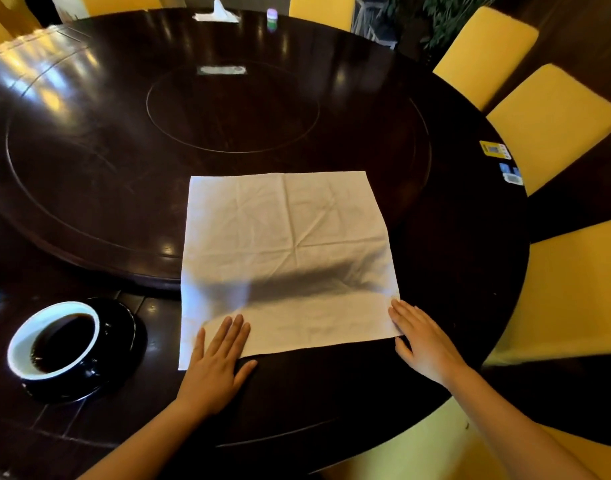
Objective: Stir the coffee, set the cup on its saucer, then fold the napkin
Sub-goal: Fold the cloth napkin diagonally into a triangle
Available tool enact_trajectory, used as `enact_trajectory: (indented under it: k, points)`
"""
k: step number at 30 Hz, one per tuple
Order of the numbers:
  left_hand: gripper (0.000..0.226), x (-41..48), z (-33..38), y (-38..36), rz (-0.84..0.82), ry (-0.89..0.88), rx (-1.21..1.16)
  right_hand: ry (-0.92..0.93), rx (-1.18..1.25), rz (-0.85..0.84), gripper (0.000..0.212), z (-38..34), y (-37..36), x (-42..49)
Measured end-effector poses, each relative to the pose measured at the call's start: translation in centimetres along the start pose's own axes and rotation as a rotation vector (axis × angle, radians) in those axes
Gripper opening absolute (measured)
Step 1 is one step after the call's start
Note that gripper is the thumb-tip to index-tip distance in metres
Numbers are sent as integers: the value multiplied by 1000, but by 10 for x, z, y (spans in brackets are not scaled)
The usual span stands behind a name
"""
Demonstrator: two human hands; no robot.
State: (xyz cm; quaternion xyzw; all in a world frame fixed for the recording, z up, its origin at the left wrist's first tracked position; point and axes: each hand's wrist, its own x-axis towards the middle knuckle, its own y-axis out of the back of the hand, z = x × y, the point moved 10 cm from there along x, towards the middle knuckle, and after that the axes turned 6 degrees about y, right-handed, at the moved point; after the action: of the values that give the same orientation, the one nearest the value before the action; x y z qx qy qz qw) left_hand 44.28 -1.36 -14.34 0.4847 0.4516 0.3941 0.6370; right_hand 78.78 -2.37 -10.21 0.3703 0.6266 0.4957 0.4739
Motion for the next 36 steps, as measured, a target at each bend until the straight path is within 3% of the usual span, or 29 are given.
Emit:
enact_trajectory:
  k: [7, 11, 15, 18, 21, 27, 36]
  points:
    - [76, -1, 11, 17, -27, 53, -2, 14, 30, 192, 15, -8, 38, 2]
    - [60, 18, 47, 49, -83, 75, -110, -1, 206, 349, 4, -21, 102, 38]
    - [48, 51, 85, 90, -44, 93, -526, 144, 387, 356, 6, -63, 172, 95]
    - [11, 69, 81, 122, 24, 191, -747, 224, 439, 369, 11, -91, 221, 137]
    - [19, 76, 43, 141, 111, 317, -943, 261, 499, 373, 11, -115, 256, 180]
    - [14, 87, -47, 175, 360, 468, -1027, 328, 539, 308, 15, -173, 276, 274]
    - [12, 122, -125, 148, 343, 727, -922, 286, 525, 106, 14, -229, 212, 398]
